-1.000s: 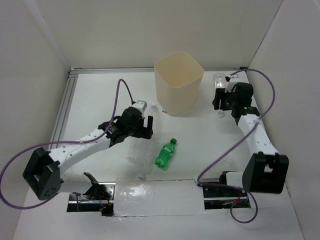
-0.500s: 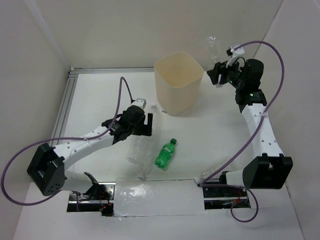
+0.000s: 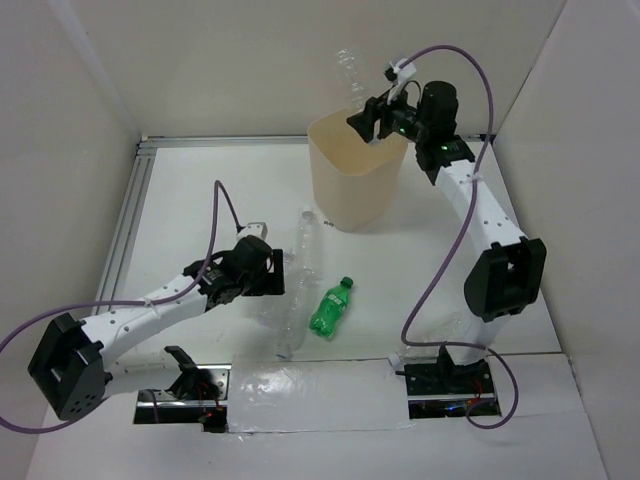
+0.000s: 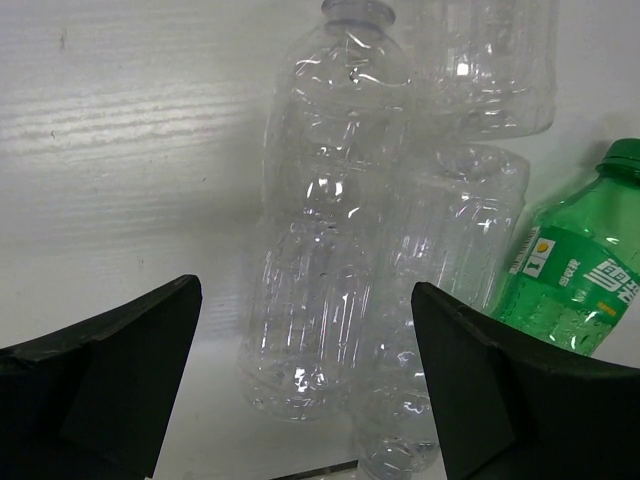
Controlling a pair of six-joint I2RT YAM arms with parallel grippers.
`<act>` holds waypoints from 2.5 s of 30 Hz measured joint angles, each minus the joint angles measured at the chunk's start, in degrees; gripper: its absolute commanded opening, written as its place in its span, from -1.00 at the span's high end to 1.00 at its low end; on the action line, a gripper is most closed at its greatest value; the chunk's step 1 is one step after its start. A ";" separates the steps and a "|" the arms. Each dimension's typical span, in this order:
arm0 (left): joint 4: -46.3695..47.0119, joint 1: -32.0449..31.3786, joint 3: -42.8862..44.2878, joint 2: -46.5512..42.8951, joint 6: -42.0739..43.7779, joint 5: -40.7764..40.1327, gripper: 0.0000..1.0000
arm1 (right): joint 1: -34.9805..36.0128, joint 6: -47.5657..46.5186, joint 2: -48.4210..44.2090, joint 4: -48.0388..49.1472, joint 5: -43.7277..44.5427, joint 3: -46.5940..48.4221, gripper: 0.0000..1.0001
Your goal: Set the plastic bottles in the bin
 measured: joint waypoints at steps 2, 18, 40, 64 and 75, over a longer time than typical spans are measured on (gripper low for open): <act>-0.35 -0.17 -0.48 0.26 -1.14 0.04 -0.98 | 0.72 0.61 2.80 -0.02 -0.31 0.94 -1.00; 6.16 -0.81 -0.74 16.31 -2.47 2.12 0.04 | -2.51 1.42 -3.21 -7.50 -4.07 0.74 -0.86; 14.36 -2.03 45.55 17.81 13.51 10.78 0.68 | -2.03 -44.09 -43.21 -36.26 -19.50 -48.22 -0.64; 13.99 1.42 84.32 51.95 18.69 -1.07 -0.98 | 4.68 -61.53 -41.38 -35.89 -16.74 -53.86 -0.99; 5.18 1.01 25.49 -0.22 13.68 -2.40 -0.98 | 21.68 -76.98 -26.05 -31.30 -9.38 -53.83 -0.99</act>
